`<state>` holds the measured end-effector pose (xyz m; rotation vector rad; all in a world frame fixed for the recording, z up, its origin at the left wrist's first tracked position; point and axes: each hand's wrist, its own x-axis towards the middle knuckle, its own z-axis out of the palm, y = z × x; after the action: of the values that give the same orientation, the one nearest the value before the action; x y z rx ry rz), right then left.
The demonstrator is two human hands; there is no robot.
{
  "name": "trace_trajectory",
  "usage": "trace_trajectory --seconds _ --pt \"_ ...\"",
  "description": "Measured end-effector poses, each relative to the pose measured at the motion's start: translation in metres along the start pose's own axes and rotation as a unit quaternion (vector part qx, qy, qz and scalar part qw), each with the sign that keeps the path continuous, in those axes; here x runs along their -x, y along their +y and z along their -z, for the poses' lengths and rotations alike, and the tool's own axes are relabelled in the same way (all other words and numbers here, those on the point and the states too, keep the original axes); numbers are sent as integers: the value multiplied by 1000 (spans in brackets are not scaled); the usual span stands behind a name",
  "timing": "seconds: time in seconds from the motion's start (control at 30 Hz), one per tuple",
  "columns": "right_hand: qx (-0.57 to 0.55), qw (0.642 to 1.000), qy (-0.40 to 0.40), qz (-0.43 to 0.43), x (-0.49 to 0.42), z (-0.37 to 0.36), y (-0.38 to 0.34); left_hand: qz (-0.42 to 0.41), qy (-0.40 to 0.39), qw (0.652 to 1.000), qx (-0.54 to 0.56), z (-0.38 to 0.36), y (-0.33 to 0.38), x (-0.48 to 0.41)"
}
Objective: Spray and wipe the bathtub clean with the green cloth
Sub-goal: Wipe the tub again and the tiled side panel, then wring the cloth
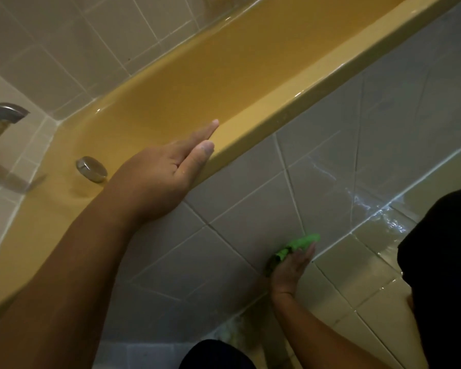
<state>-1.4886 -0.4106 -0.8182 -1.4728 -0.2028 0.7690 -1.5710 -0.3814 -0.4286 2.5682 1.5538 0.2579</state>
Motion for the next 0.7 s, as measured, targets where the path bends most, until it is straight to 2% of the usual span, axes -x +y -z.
trace_trajectory --seconds 0.17,0.27,0.37,0.43,0.47,0.5,0.6,0.7 --pt "40 986 0 -160 -16 7 33 8 11 1000 11 -1 1 1" --pt "-13 982 -6 -191 -22 11 36 7 17 1000 4 0 4 1" --pt "-60 969 -5 -238 -42 -2 86 8 7 1000 -9 -1 8 -2" --pt "-57 964 10 -260 -40 -11 69 11 -4 1000 -17 -2 12 -6" --pt "-51 965 13 -259 -26 -10 25 11 -11 1000 -23 -2 15 -9" --pt "-50 971 21 -231 -9 -8 -28 11 -18 999 -30 -3 17 -12" --pt "-2 999 28 -43 21 -13 -127 8 -41 998 -40 -5 24 -22" --pt "-7 989 4 145 42 -23 -181 -8 -45 999 13 -6 26 -31"
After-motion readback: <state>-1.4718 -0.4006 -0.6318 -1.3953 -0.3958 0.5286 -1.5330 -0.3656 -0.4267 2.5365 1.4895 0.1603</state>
